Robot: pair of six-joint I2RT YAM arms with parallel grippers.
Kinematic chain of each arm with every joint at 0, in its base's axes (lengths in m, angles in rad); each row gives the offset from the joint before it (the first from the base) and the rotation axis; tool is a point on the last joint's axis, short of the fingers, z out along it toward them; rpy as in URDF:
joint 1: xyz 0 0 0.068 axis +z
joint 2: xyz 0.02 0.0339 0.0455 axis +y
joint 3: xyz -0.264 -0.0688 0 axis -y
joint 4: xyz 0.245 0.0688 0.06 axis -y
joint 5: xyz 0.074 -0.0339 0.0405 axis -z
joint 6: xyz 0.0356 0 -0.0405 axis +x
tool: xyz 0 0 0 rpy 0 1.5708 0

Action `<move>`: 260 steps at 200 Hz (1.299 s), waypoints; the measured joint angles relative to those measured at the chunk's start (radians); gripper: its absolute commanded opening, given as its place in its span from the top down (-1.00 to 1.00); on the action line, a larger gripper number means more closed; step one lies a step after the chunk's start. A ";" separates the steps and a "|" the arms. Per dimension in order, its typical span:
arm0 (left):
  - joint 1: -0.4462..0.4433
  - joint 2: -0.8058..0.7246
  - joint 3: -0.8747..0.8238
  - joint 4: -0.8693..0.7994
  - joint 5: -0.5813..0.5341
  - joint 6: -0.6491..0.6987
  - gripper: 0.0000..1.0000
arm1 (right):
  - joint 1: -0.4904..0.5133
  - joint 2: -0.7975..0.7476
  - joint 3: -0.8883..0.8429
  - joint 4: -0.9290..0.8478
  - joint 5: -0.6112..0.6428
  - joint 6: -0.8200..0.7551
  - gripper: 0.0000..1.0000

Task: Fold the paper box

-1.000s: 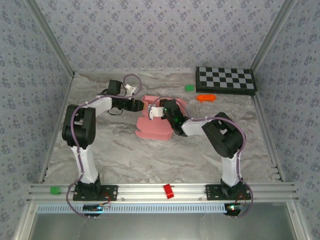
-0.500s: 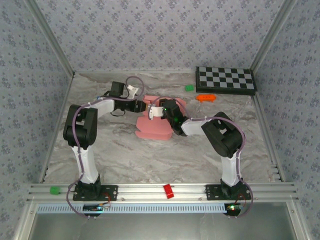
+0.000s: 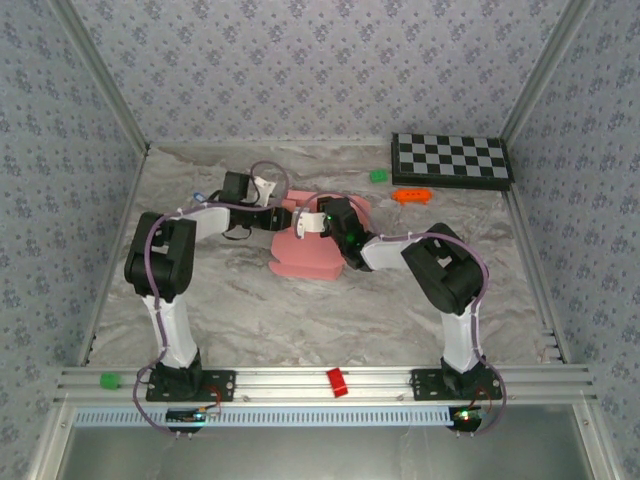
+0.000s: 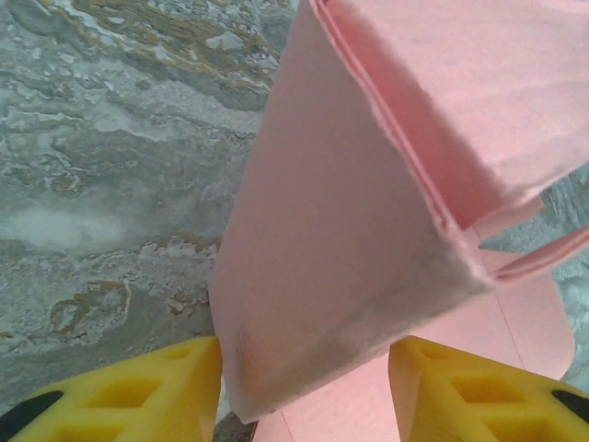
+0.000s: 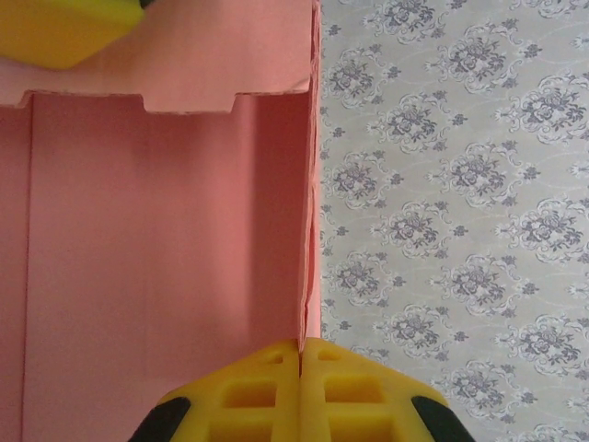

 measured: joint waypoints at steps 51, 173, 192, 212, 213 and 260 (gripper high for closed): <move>-0.016 -0.022 -0.054 0.093 -0.049 -0.046 -0.03 | 0.002 0.002 0.003 -0.002 0.000 0.000 1.00; -0.032 -0.057 -0.105 0.203 -0.060 -0.076 0.02 | 0.002 0.002 0.010 -0.015 0.000 0.000 1.00; -0.030 -0.057 -0.105 0.208 -0.039 -0.080 0.08 | 0.002 0.002 0.010 -0.016 0.000 0.000 1.00; -0.026 -0.057 -0.105 0.210 -0.027 -0.080 0.15 | 0.002 0.002 0.010 -0.016 0.000 0.000 1.00; -0.026 -0.057 -0.105 0.210 -0.026 -0.079 0.16 | 0.002 0.002 0.010 -0.016 0.000 0.000 1.00; -0.025 -0.057 -0.105 0.210 -0.025 -0.080 0.12 | 0.002 0.002 0.010 -0.020 0.000 0.001 1.00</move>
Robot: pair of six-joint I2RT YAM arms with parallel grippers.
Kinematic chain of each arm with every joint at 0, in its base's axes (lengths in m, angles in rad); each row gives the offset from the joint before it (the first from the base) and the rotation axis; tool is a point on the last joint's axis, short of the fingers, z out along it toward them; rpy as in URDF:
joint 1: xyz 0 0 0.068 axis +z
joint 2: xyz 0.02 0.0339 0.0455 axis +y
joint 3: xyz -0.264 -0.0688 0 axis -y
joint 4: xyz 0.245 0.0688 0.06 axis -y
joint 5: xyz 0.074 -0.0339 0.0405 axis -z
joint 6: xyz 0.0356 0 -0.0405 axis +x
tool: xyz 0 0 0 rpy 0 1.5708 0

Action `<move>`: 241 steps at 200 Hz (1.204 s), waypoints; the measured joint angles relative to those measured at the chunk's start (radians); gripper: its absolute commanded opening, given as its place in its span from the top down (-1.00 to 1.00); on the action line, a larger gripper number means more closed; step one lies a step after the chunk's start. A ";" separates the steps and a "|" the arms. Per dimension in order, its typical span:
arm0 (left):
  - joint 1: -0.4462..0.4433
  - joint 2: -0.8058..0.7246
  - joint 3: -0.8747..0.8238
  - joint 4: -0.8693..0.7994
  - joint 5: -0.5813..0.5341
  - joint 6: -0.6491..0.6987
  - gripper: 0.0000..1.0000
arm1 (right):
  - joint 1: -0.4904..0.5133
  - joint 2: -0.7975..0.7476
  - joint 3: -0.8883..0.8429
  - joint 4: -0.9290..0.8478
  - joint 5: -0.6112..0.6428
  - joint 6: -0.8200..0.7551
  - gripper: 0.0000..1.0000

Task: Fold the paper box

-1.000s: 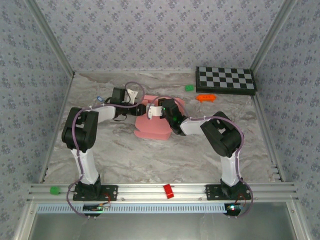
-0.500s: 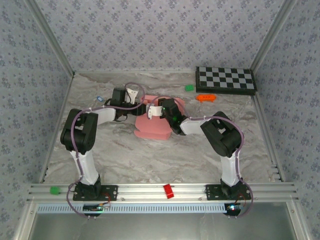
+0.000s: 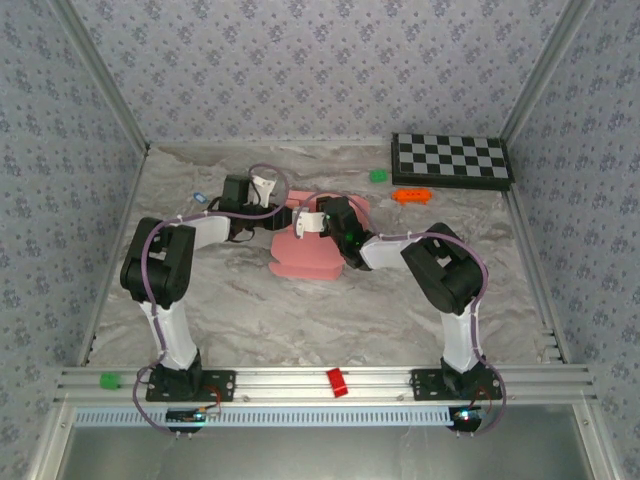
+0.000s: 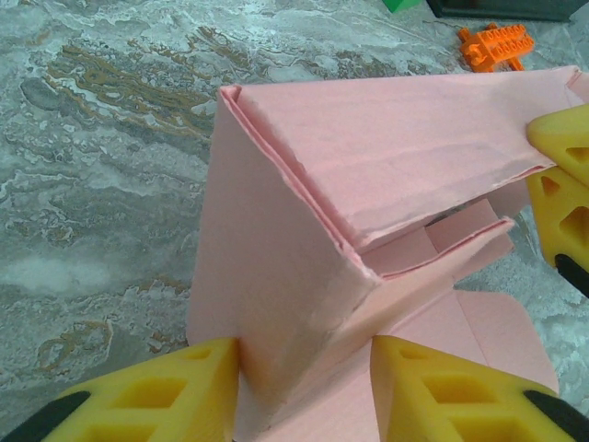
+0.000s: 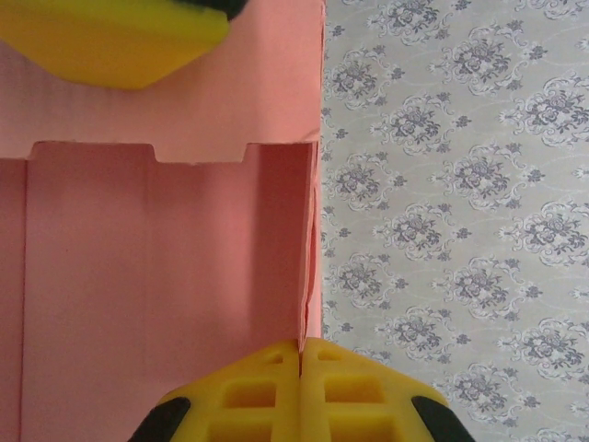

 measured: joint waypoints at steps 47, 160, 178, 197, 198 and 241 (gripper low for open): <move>-0.001 0.000 -0.001 0.004 -0.005 -0.003 0.09 | 0.004 0.000 -0.002 0.008 0.003 -0.001 1.00; -0.019 0.000 -0.043 0.071 -0.103 -0.022 0.08 | 0.024 0.000 -0.032 0.062 0.008 0.000 1.00; -0.030 0.000 -0.050 0.092 -0.147 -0.030 0.08 | 0.026 0.000 -0.033 0.062 0.008 0.000 1.00; -0.037 0.000 -0.051 0.105 -0.195 -0.042 0.09 | 0.030 0.000 -0.033 0.062 0.008 0.000 1.00; -0.037 0.000 -0.051 0.106 -0.196 -0.042 0.09 | 0.030 0.000 -0.033 0.062 0.008 0.000 1.00; -0.040 0.002 -0.052 0.129 -0.243 -0.067 0.20 | 0.035 0.000 -0.033 0.062 0.008 0.006 1.00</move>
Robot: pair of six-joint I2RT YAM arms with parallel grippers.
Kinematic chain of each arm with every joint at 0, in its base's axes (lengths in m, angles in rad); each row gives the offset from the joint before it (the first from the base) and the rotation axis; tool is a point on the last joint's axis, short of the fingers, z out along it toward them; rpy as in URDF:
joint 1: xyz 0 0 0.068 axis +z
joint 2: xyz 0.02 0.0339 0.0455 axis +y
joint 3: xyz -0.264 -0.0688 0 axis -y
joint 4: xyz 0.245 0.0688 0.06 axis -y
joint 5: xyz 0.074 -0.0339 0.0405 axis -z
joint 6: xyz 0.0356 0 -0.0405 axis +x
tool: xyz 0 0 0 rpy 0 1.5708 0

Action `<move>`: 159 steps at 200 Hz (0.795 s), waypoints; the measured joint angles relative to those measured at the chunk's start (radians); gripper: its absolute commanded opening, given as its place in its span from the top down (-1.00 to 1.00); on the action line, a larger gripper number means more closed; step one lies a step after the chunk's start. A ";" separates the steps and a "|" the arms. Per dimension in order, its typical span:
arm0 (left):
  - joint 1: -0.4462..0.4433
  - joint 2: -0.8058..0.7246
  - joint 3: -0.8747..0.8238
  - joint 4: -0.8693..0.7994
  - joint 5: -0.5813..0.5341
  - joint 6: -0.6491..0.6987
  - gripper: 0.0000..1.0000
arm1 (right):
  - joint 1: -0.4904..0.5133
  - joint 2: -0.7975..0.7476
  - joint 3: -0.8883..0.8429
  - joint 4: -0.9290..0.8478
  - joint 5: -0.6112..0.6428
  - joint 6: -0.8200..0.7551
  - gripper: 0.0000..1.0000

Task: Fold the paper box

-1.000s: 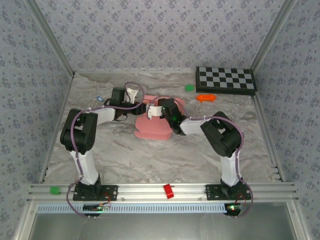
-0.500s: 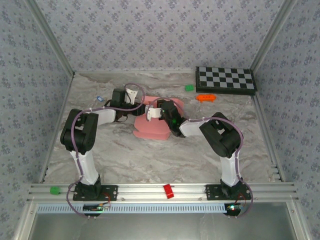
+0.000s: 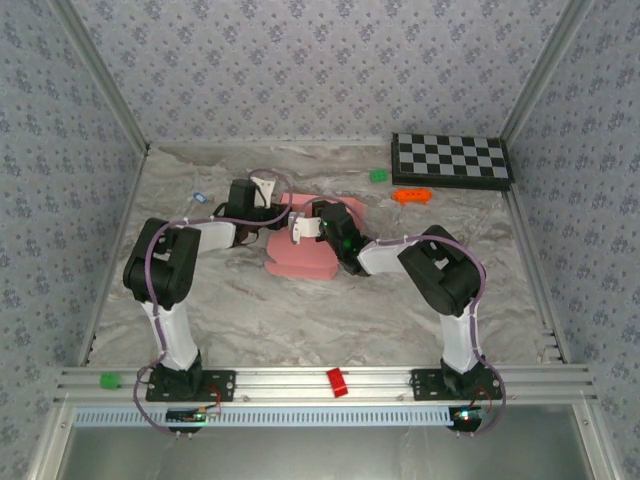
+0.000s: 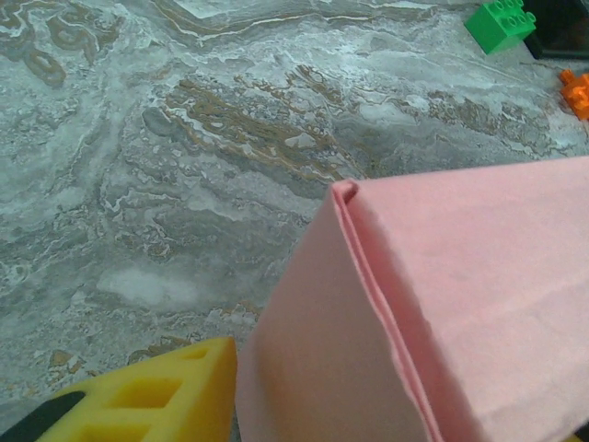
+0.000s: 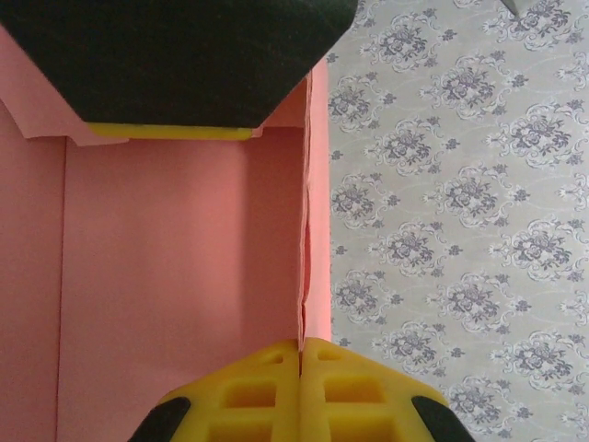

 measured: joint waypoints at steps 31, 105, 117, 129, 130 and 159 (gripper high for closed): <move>-0.002 0.002 0.000 0.013 -0.005 -0.012 0.35 | 0.001 0.000 0.000 0.000 0.000 0.006 1.00; -0.002 0.006 -0.004 0.032 -0.034 -0.003 0.72 | 0.006 0.000 0.002 -0.001 0.002 0.022 1.00; -0.003 0.006 -0.005 0.032 -0.038 0.003 0.83 | 0.006 0.000 0.005 -0.001 0.002 0.026 1.00; -0.005 0.006 -0.008 0.032 -0.042 0.012 0.89 | 0.006 0.000 0.014 -0.001 0.002 0.032 1.00; -0.006 0.006 -0.008 0.032 -0.042 0.014 0.89 | 0.006 0.000 0.014 -0.001 0.002 0.032 1.00; -0.009 0.006 -0.011 0.034 -0.050 0.020 0.94 | 0.009 0.000 0.027 -0.006 0.003 0.047 0.95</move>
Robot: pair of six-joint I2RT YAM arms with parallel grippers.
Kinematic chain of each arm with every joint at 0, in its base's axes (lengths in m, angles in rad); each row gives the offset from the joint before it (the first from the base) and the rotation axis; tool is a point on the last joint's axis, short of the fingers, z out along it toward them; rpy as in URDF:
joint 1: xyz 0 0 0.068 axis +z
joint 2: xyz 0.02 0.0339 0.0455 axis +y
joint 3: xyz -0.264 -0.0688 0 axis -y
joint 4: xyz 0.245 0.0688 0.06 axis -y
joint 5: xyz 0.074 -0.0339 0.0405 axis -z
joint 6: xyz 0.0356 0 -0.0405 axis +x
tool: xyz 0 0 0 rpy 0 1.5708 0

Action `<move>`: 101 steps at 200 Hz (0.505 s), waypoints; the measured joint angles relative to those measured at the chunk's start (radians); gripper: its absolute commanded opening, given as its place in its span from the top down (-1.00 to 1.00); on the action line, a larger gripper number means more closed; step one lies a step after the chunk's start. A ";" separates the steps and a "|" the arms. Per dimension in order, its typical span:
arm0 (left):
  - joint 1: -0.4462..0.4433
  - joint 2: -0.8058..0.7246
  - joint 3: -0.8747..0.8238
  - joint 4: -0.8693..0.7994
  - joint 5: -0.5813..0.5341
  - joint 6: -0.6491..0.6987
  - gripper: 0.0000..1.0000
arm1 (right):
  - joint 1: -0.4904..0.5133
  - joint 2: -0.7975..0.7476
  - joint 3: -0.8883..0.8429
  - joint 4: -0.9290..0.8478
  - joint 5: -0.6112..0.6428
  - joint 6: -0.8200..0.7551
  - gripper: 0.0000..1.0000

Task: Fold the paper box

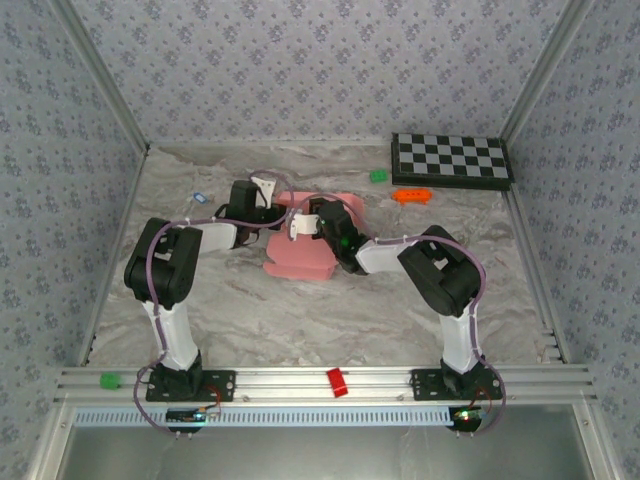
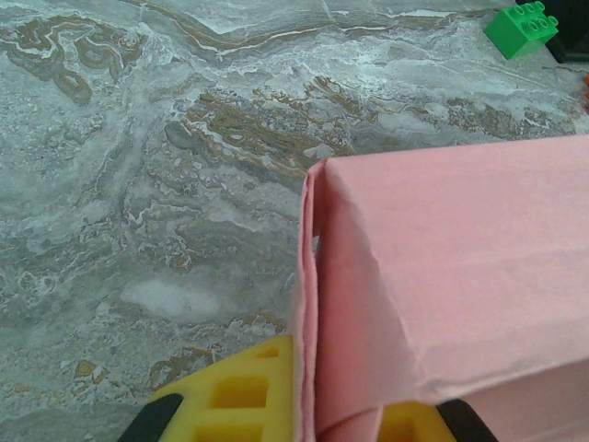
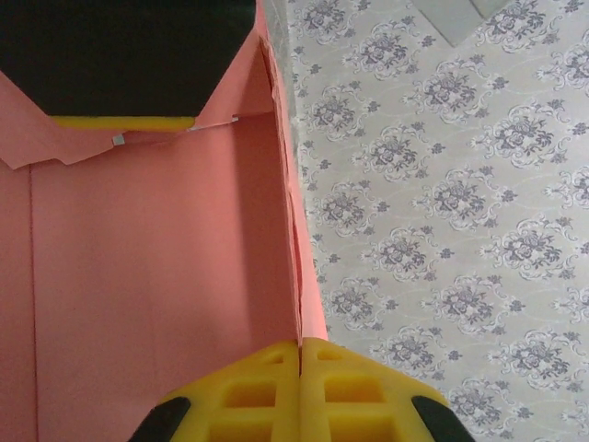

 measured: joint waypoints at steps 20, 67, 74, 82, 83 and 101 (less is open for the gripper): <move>-0.003 -0.001 0.000 0.000 -0.010 0.001 0.96 | 0.000 -0.001 0.006 -0.011 0.006 0.023 0.64; -0.019 -0.023 0.000 -0.046 -0.069 -0.003 0.97 | 0.019 -0.027 0.007 -0.075 0.021 0.093 -0.22; -0.019 -0.031 -0.001 -0.063 -0.080 -0.004 0.97 | 0.023 -0.041 0.007 -0.094 0.025 0.105 -0.26; -0.019 -0.043 -0.003 -0.085 -0.095 -0.006 0.97 | 0.027 -0.062 0.007 -0.121 0.031 0.122 -0.31; -0.019 -0.043 -0.003 -0.086 -0.096 -0.006 0.97 | 0.027 -0.064 0.007 -0.123 0.031 0.124 -0.31; -0.019 -0.071 -0.003 -0.137 -0.132 -0.018 0.97 | 0.037 -0.127 0.014 -0.192 0.051 0.179 -0.35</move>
